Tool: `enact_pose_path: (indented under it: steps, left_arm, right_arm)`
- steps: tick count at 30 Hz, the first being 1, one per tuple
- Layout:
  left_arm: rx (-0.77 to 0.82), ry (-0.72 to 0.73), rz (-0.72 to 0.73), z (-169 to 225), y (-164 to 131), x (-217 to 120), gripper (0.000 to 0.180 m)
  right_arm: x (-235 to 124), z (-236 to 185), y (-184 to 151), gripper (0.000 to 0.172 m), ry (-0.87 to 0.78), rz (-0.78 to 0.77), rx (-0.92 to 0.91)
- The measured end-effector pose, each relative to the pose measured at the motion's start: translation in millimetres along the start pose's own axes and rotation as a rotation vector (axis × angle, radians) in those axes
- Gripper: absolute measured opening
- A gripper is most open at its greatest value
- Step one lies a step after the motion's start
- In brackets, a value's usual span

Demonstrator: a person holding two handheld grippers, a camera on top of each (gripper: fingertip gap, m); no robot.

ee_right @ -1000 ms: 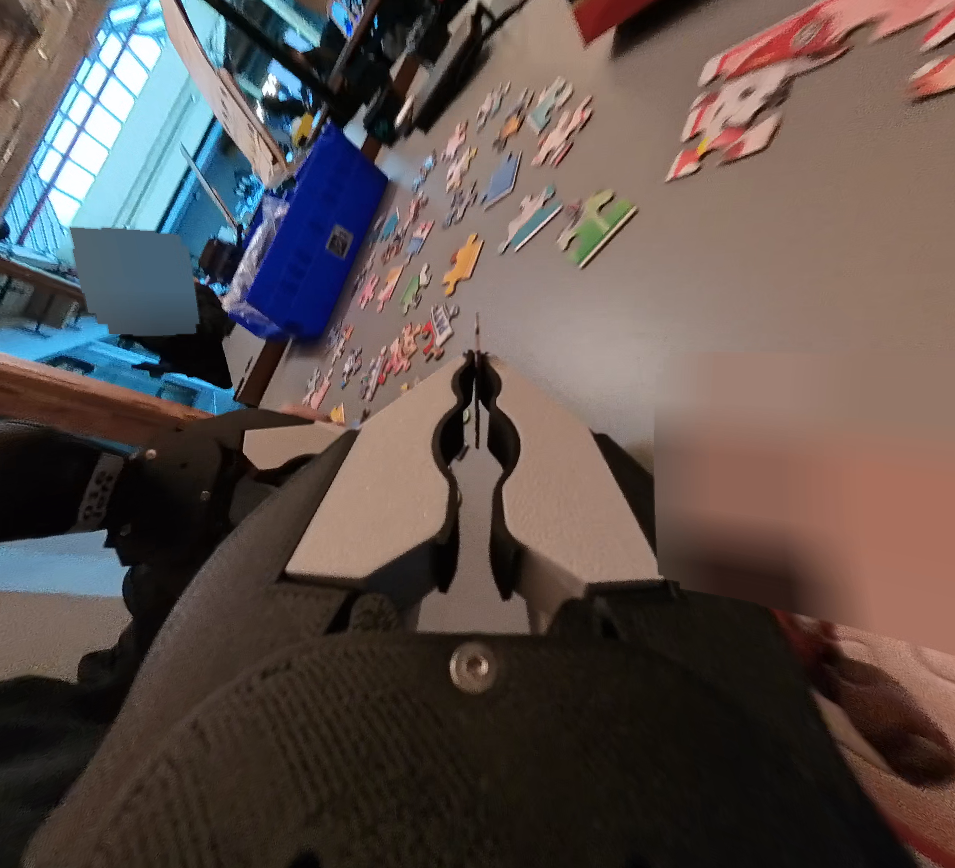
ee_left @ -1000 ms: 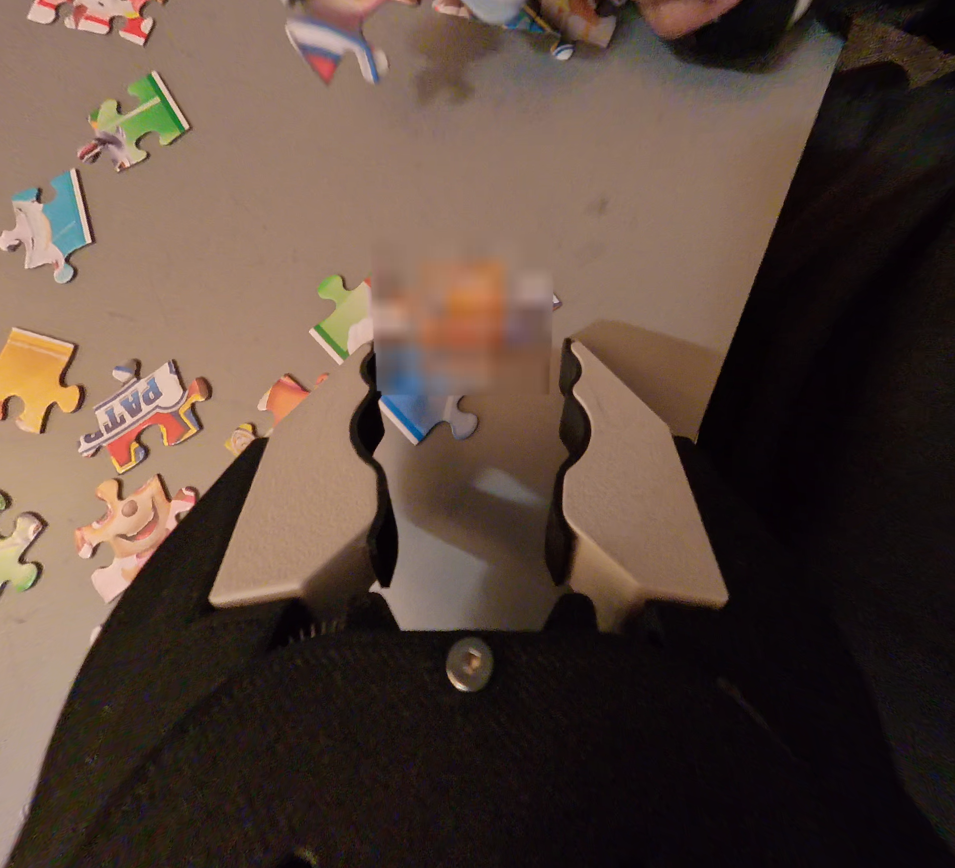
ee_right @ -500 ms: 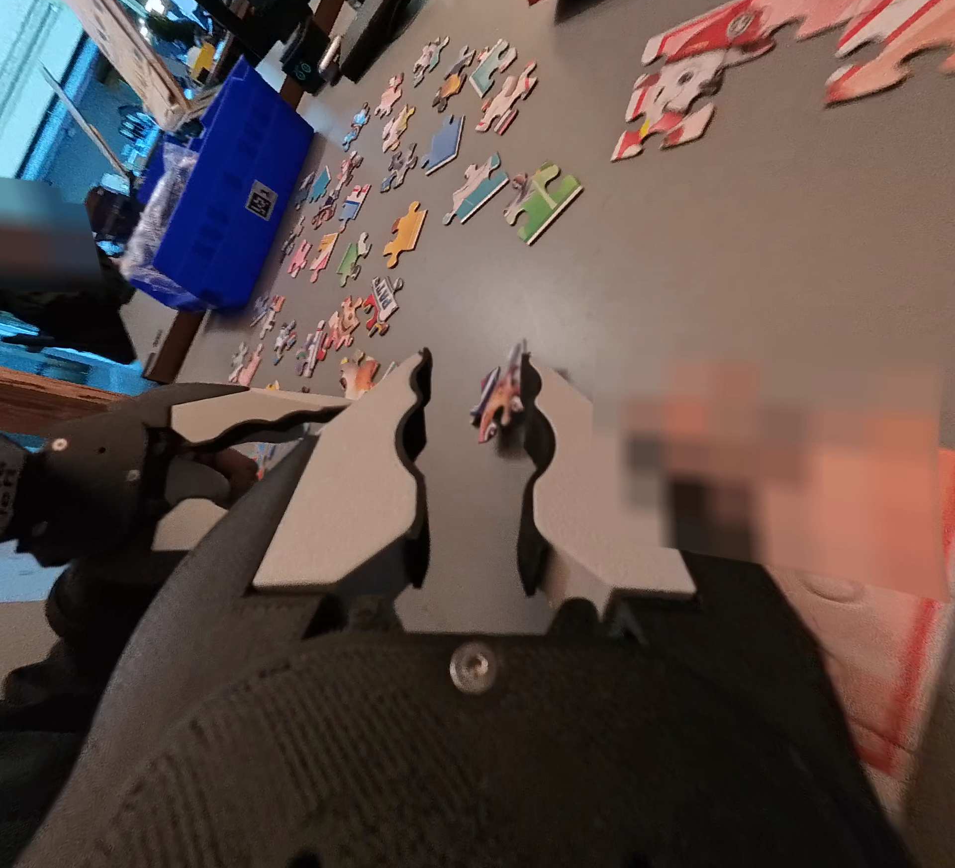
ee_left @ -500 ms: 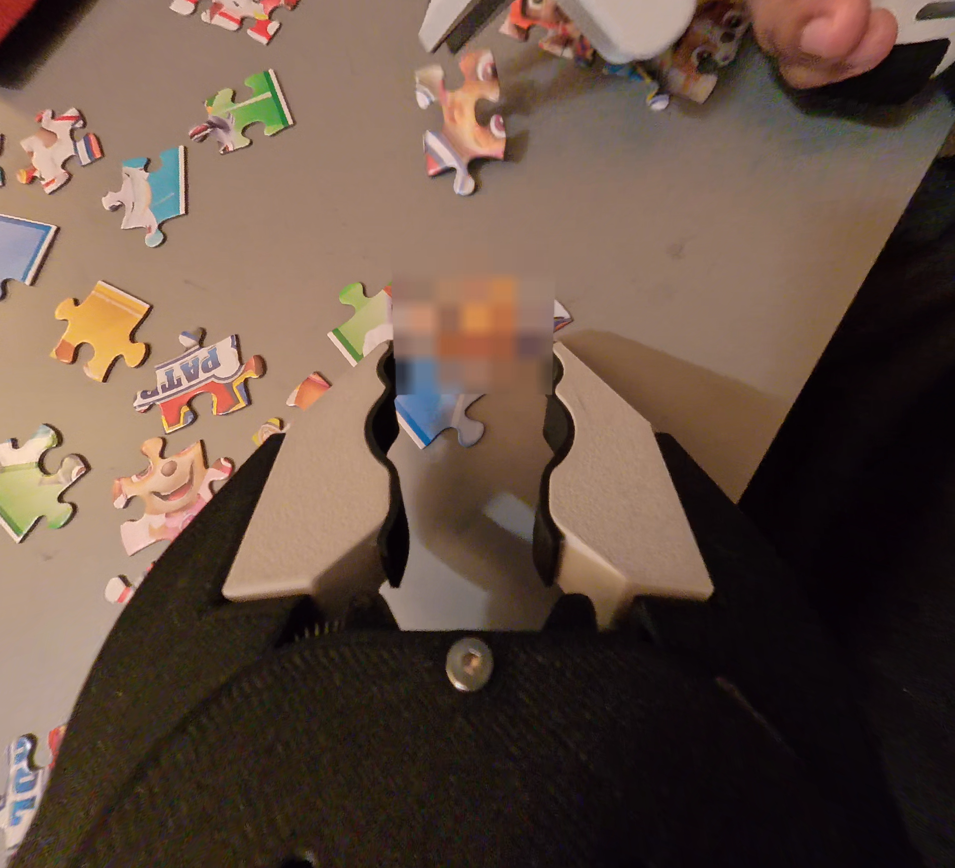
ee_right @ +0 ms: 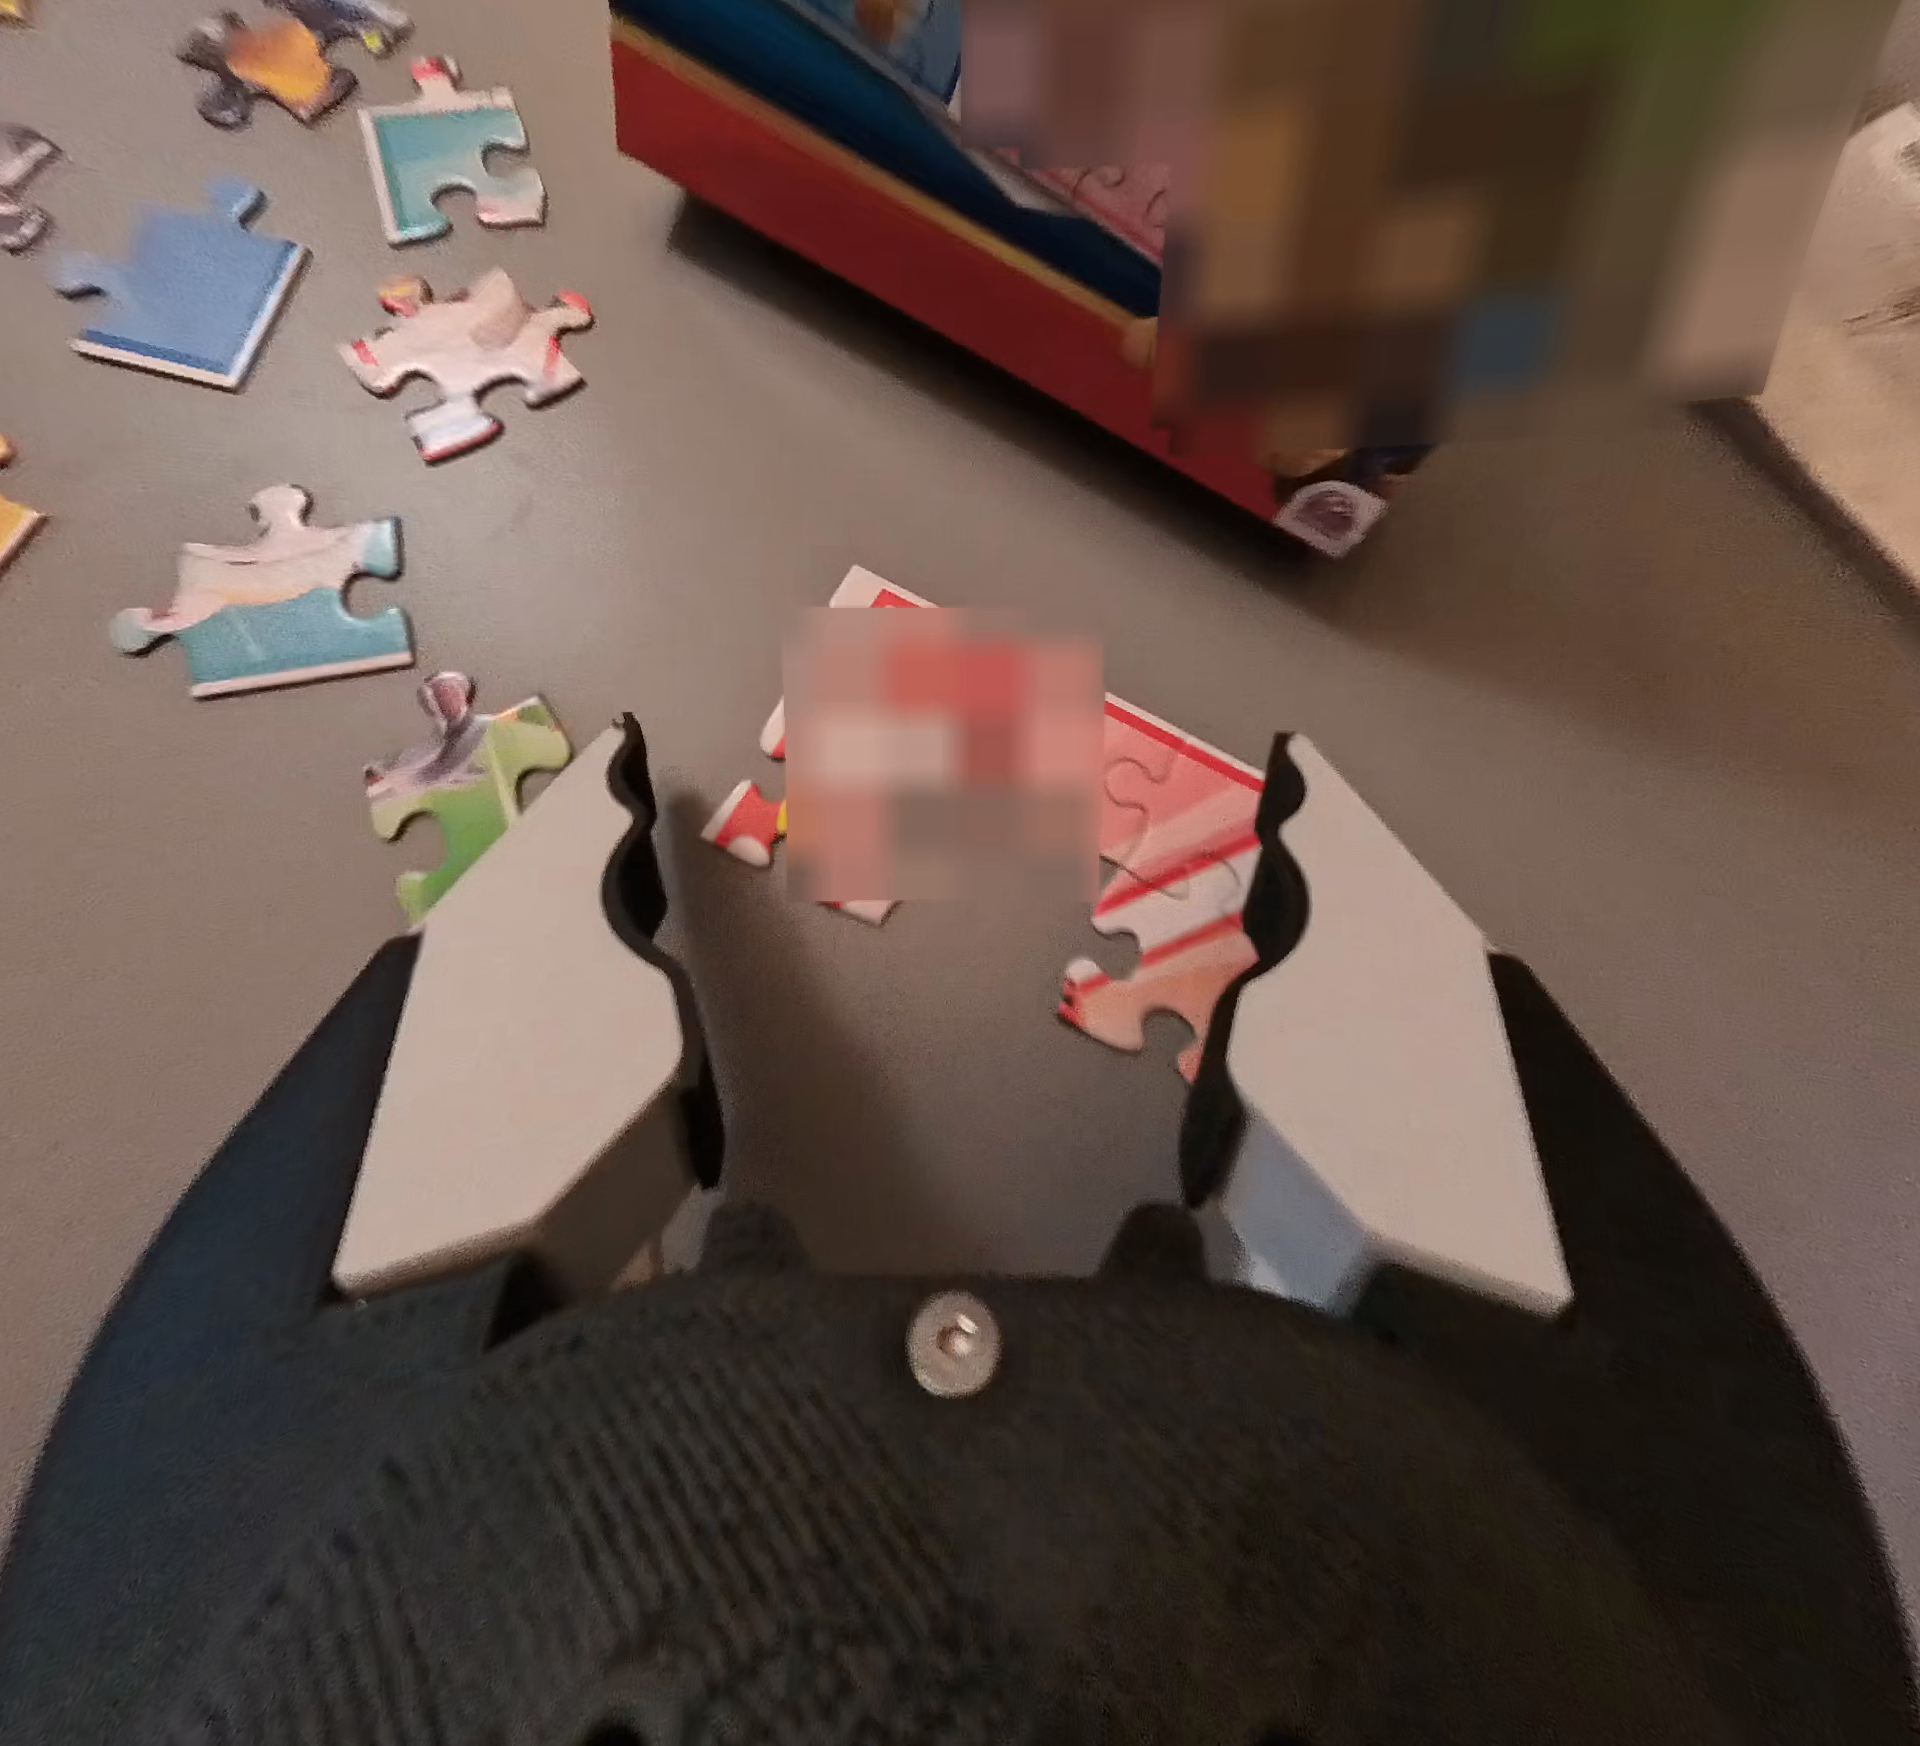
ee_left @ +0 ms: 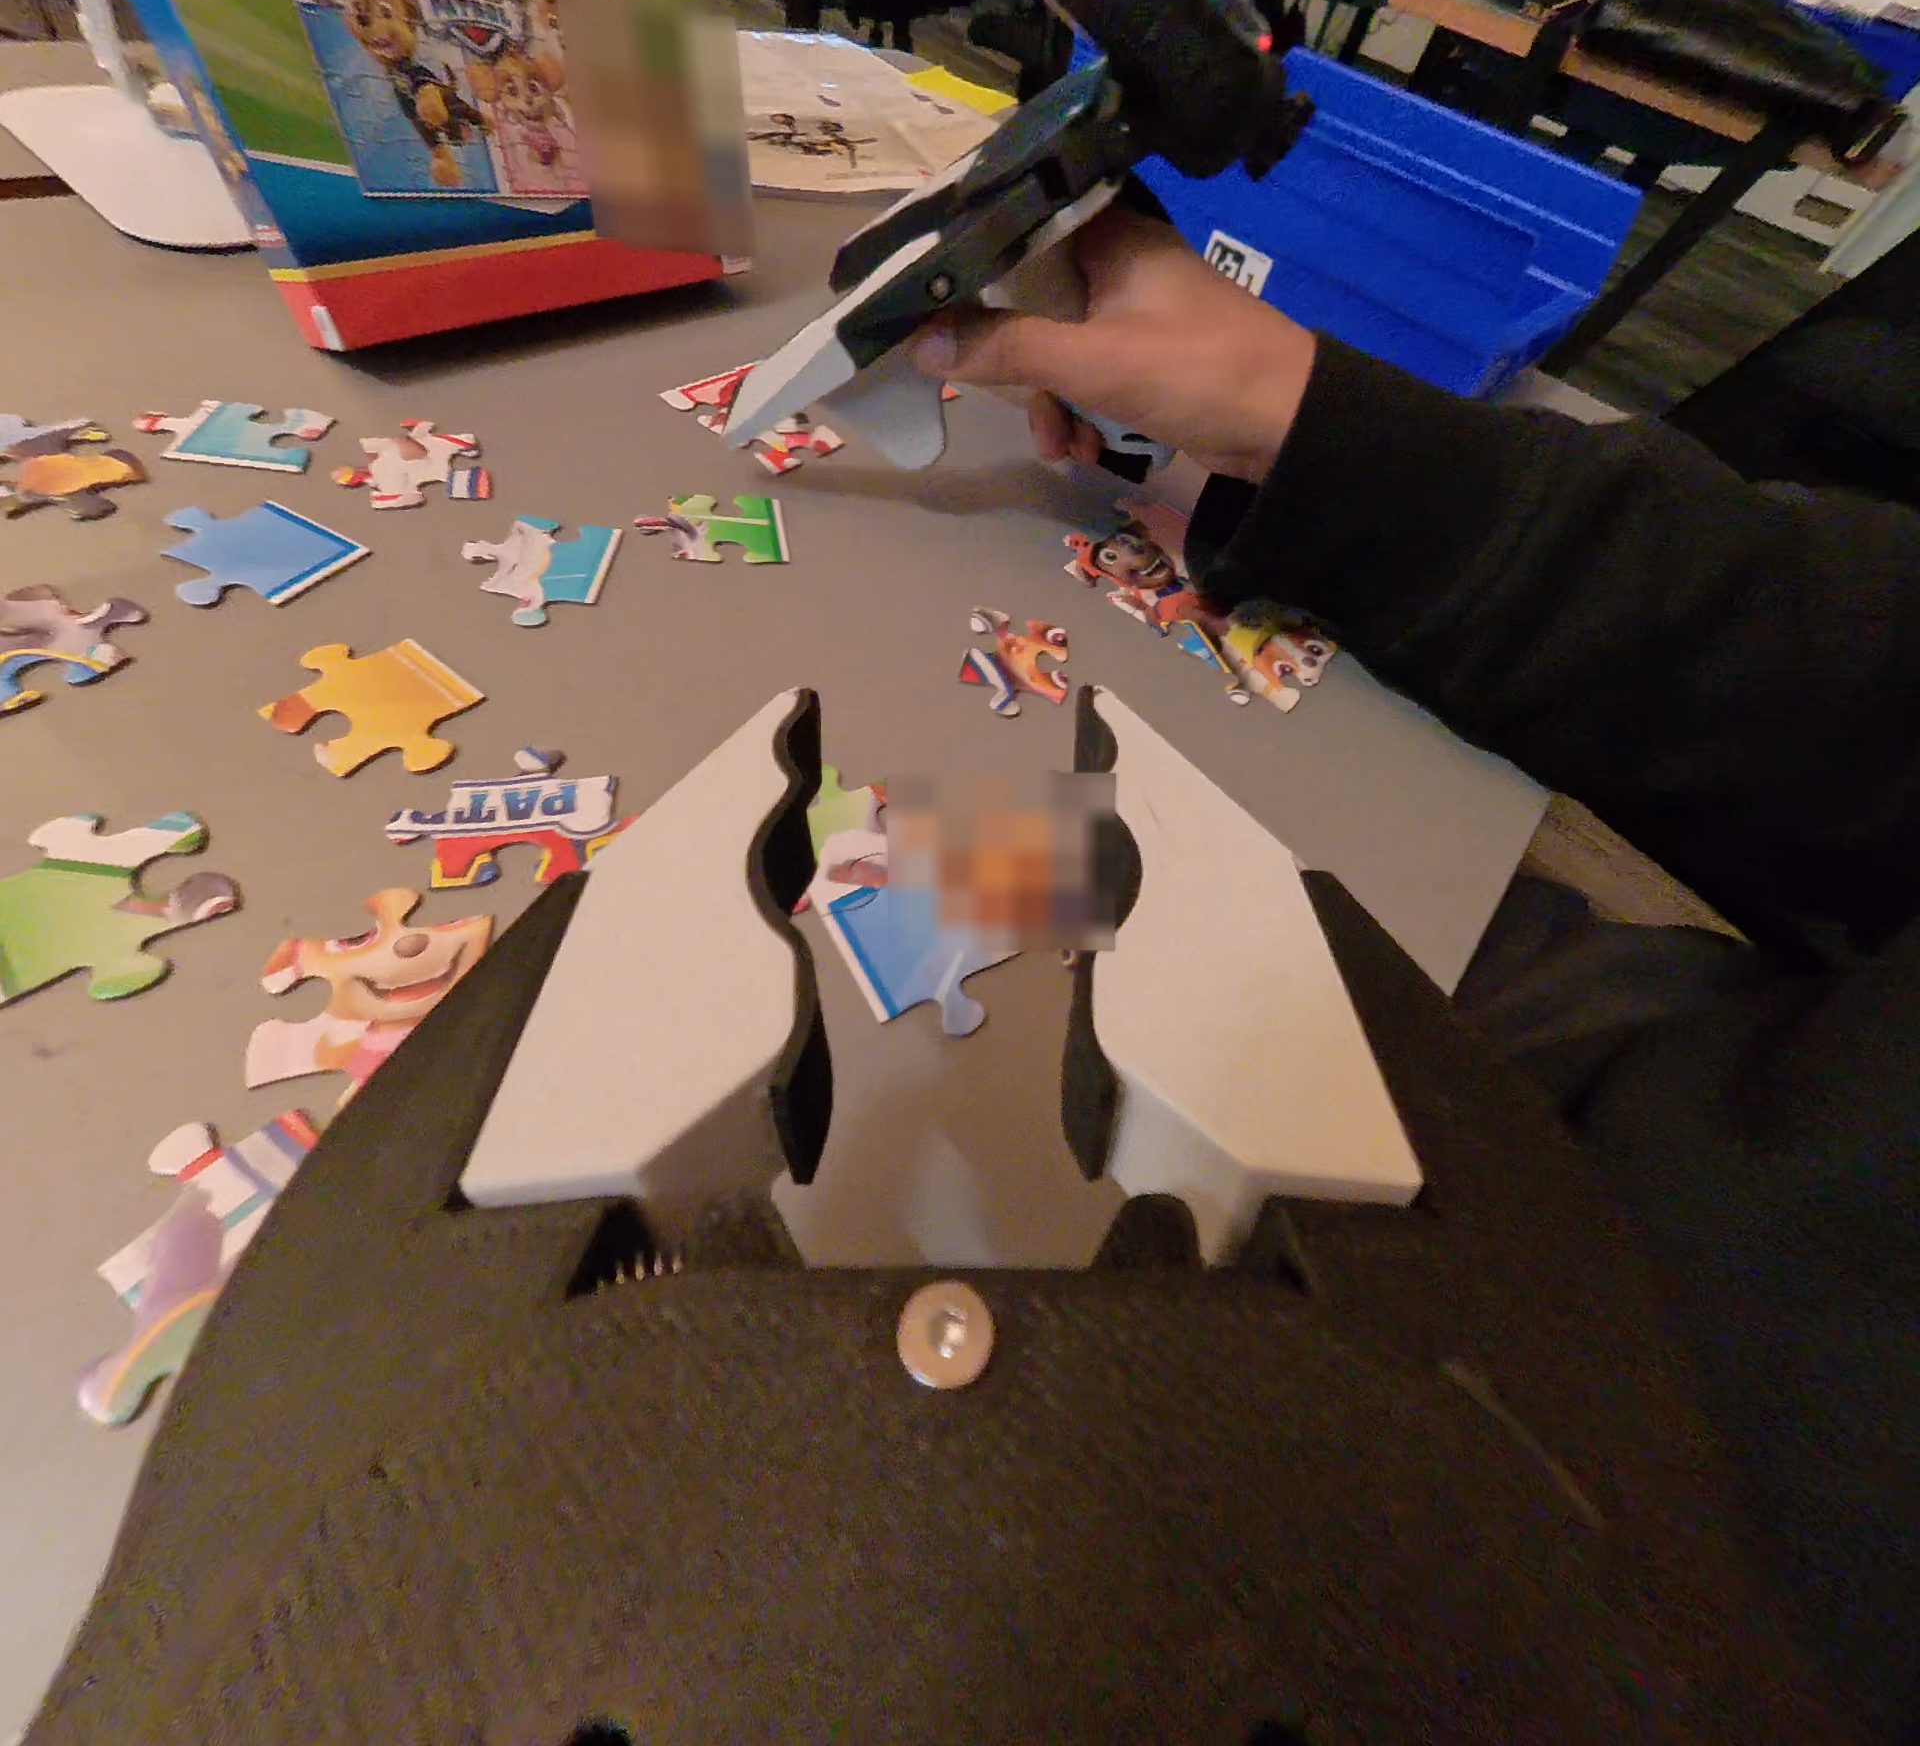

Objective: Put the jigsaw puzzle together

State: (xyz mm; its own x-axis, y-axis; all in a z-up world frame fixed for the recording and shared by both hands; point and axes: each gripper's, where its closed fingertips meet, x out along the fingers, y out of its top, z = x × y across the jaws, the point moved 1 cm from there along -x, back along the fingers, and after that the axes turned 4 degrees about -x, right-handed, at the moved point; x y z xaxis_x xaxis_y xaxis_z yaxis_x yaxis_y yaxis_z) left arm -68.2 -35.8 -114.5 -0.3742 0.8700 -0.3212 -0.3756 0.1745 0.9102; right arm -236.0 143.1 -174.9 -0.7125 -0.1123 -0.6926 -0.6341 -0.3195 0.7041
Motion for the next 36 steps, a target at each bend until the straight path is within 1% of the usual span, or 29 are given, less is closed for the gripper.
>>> enact_pose_path:
  steps: [2, 3, 5, 6, 12, 19, 24, 28, 36]
  left_arm:
    - [0.012, 0.018, 0.006, -3, -2, -3, 0.047]
    - [0.015, 0.016, 0.009, -3, -2, -4, 0.047]
    - [0.02, 0.009, 0.009, -3, -3, -4, 0.047]
    - [0.023, 0.009, 0.01, -3, -3, -5, 0.047]
    - [0.028, 0.0, 0.018, -5, -5, -7, 0.047]
    - [0.024, -0.001, 0.042, -3, 0, -7, 0.047]
    - [0.007, -0.024, 0.052, 4, 4, -5, 0.047]
    - [-0.001, -0.043, 0.038, 12, 4, 1, 0.047]
    - [0.011, -0.103, 0.007, 40, 6, 25, 0.047]
  right_arm:
    - [13, -3, -3, 0.116, 0.029, -0.043, 0.021]
    - [15, -4, -2, 0.112, 0.048, -0.043, 0.046]
    - [16, 0, -6, 0.115, 0.063, -0.061, 0.078]
    - [15, 3, -7, 0.111, 0.061, -0.062, 0.09]
    - [3, 30, -24, 0.103, 0.022, -0.057, 0.127]
    - [-8, 48, -37, 0.097, 0.025, -0.044, 0.123]
    - [-15, 60, -46, 0.097, 0.047, -0.038, 0.101]
    - [-21, 72, -54, 0.096, 0.063, -0.014, 0.082]
    - [-31, 93, -68, 0.095, 0.087, 0.025, 0.059]
